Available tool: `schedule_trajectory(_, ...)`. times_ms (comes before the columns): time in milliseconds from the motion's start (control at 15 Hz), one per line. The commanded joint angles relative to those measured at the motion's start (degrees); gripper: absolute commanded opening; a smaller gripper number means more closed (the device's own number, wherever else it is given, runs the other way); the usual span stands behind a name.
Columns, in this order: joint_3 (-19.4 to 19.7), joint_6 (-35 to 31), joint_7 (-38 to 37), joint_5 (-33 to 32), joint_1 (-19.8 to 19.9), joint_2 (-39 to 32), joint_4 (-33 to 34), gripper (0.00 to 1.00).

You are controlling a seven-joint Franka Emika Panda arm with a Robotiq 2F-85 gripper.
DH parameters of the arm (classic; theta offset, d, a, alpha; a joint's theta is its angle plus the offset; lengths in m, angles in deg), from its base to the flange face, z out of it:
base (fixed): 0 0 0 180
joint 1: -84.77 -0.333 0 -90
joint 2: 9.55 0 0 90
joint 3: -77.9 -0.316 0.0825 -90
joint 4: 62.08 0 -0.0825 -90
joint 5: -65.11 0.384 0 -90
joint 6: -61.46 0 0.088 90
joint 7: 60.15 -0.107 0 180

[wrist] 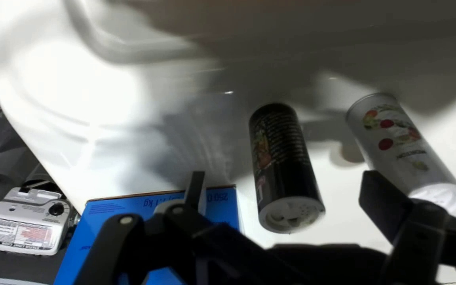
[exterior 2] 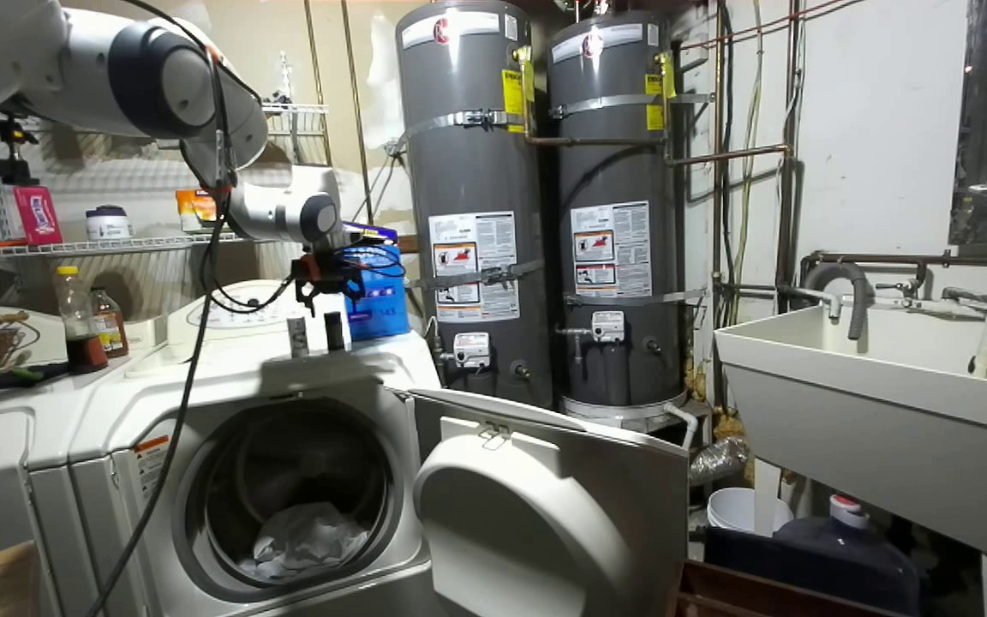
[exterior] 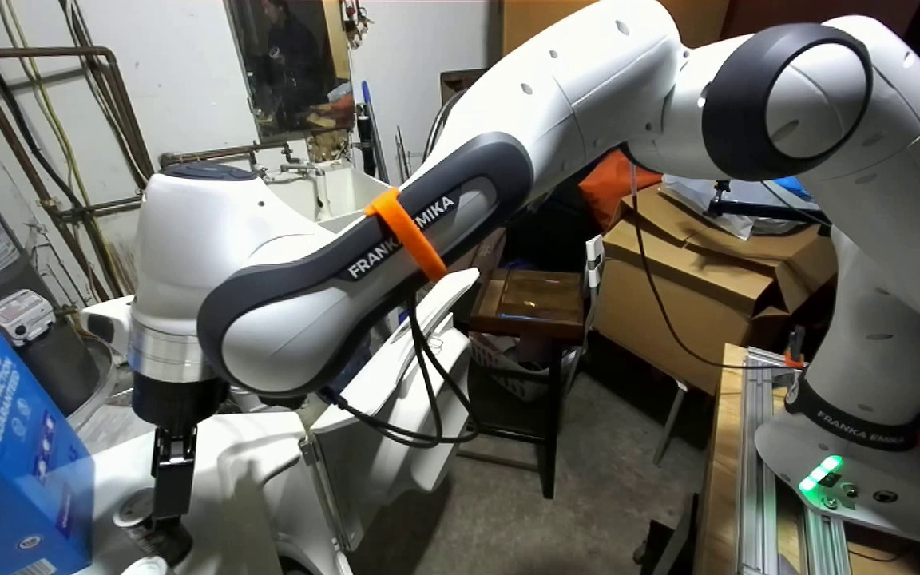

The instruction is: Put the black container on the table.

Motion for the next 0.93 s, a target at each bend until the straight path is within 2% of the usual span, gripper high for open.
schedule_trajectory(0,0.9,1.2,-1.0,-1.0,-1.7,-3.3,5.4,1.0)
schedule_trajectory(267,0.6,1.7,-0.5,-0.6,-2.1,-4.8,7.6,1.0)
schedule_trajectory(333,0.6,1.9,-0.6,-0.6,-2.2,-5.2,8.1,0.9)
schedule_trajectory(400,0.7,2.1,-0.8,-0.6,-2.4,-5.4,8.5,0.74)
schedule_trajectory(867,0.8,2.6,-0.6,-0.5,-2.9,-5.4,8.9,0.23)
